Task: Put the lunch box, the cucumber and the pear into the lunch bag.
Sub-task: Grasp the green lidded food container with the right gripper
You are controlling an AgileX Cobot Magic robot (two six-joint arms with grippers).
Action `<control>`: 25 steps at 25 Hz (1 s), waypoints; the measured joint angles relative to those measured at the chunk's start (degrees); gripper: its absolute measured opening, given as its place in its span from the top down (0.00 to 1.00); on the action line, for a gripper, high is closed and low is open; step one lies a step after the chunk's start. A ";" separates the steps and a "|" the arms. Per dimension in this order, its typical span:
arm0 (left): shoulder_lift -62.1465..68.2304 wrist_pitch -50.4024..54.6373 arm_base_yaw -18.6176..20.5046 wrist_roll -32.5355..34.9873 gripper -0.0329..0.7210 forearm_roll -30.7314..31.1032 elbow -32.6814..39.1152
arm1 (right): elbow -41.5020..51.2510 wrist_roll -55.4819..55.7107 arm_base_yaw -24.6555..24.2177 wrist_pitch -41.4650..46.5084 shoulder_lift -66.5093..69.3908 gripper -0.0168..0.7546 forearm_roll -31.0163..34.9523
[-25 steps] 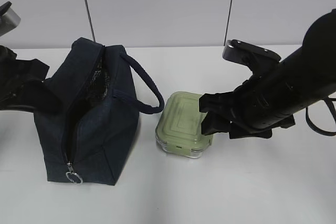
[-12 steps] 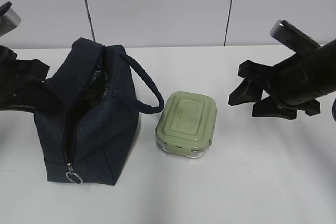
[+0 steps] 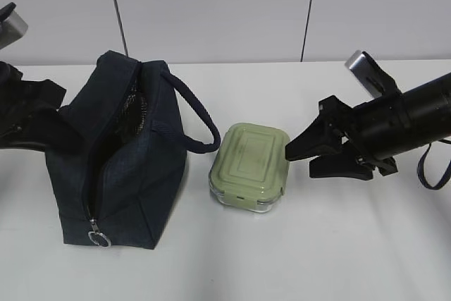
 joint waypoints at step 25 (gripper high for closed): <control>0.00 0.07 0.00 0.00 0.96 -0.11 0.00 | 0.00 -5.33 -0.09 -8.27 0.00 0.26 5.45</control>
